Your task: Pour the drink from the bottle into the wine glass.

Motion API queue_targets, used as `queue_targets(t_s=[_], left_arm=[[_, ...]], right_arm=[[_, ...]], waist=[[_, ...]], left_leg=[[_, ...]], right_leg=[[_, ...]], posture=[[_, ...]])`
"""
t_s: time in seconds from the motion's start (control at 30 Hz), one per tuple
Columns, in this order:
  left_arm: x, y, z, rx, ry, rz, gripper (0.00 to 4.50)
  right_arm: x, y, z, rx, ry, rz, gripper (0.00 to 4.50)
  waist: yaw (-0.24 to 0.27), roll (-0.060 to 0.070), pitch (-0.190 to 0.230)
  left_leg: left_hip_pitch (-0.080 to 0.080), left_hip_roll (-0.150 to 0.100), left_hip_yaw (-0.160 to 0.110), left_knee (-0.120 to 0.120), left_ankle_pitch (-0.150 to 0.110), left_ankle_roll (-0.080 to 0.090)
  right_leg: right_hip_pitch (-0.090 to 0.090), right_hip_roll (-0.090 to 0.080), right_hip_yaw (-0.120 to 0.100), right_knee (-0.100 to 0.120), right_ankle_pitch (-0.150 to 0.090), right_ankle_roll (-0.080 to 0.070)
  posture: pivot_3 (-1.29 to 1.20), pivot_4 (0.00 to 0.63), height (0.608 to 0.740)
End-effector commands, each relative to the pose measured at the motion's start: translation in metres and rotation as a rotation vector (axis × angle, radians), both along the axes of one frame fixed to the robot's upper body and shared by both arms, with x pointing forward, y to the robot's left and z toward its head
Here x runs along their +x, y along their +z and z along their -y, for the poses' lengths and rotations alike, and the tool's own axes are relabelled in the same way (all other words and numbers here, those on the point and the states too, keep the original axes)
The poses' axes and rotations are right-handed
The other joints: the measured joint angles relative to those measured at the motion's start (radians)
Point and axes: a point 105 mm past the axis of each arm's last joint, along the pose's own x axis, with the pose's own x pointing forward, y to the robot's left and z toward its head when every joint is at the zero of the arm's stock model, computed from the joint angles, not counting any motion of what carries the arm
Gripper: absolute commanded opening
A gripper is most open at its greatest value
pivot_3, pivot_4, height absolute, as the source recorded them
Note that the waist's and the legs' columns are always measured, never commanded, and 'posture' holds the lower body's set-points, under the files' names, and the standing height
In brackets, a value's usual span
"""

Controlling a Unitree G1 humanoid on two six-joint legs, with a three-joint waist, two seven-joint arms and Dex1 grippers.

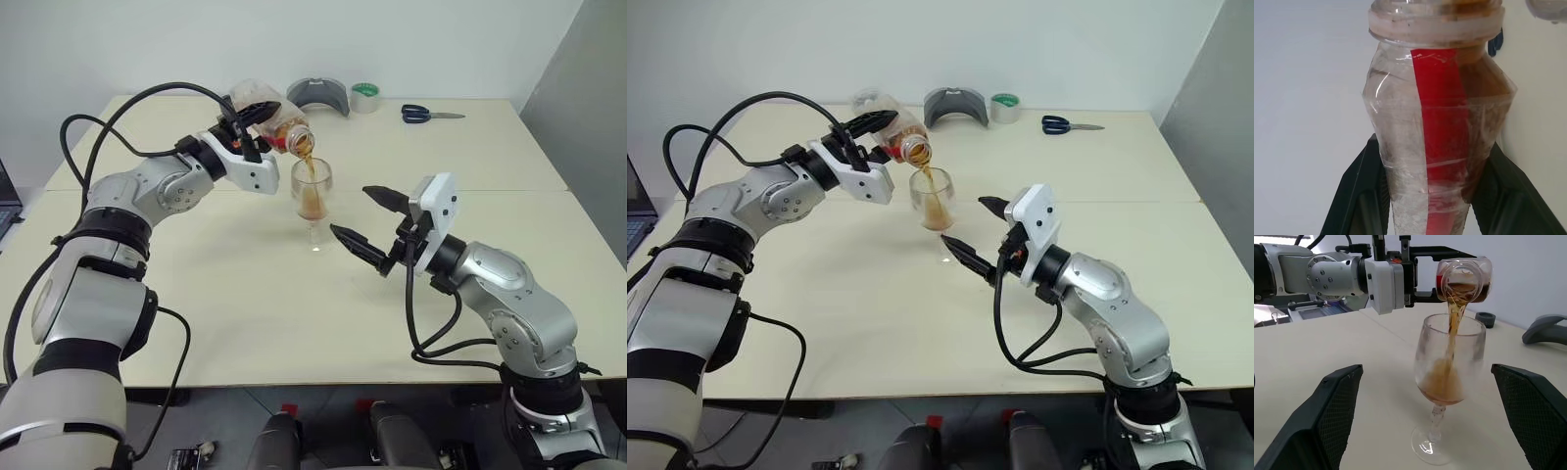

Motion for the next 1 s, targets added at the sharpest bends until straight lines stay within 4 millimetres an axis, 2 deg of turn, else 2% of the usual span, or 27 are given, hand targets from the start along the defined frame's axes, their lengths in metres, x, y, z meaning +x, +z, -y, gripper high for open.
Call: queue_targets(t_s=[0.03,1.0], left_arm=[[-0.0038,0.0266,-0.0011,-0.017,-0.009,0.081,1.77],[-0.0017,0.0310,0.0002,-0.004,0.000,0.106,1.77]], right_arm=[[-0.0064,0.0050,-0.0005,0.003,0.008,0.038,4.50],[-0.0108,-0.0030,-0.0010,-0.011,0.024,0.010,4.50]], waist=[[0.000,0.000,0.000],[0.000,0.000,0.000]], left_leg=[[0.000,0.000,0.000,0.000,0.000,0.000],[0.000,0.000,0.000,0.000,0.000,0.000]], right_leg=[[0.000,0.000,0.000,0.000,0.000,0.000],[0.000,0.000,0.000,0.000,0.000,0.000]], posture=[[0.00,0.150,0.740],[0.00,0.150,0.740]])
